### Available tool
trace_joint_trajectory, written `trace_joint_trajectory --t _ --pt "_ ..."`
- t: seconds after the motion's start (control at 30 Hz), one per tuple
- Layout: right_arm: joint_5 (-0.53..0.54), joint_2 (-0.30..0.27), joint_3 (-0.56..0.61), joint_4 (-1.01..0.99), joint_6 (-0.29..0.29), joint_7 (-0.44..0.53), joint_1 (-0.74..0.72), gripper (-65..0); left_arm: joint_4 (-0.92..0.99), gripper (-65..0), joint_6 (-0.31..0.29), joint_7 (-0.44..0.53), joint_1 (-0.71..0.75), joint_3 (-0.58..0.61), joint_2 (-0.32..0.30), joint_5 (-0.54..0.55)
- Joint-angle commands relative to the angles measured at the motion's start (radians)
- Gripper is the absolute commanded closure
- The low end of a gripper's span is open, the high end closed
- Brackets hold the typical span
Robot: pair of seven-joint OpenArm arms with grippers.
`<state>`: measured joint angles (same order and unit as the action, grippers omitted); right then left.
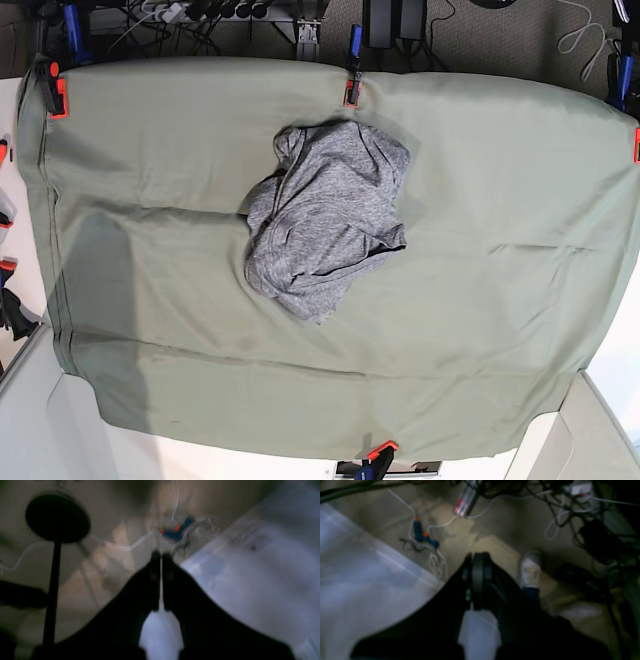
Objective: Fold the T-shirt properly
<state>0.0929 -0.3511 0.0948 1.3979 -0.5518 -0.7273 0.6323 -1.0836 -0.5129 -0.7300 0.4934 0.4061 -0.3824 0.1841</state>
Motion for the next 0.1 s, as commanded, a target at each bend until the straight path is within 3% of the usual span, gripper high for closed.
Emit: trace_joint_trajectory --t 0.0,0.07 --pt "0.004 -0.015 0.024 -0.048 0.002 -0.002 -0.036 0.0 0.056 -1.5 0.016 0.004 -0.030 0.013 0.015 -0.026" --pt "0.004 -0.017 0.083 -0.168 0.006 -0.002 -0.125 0.0 0.187 -1.5 0.043 0.023 -0.092 0.025 0.063 -0.072"
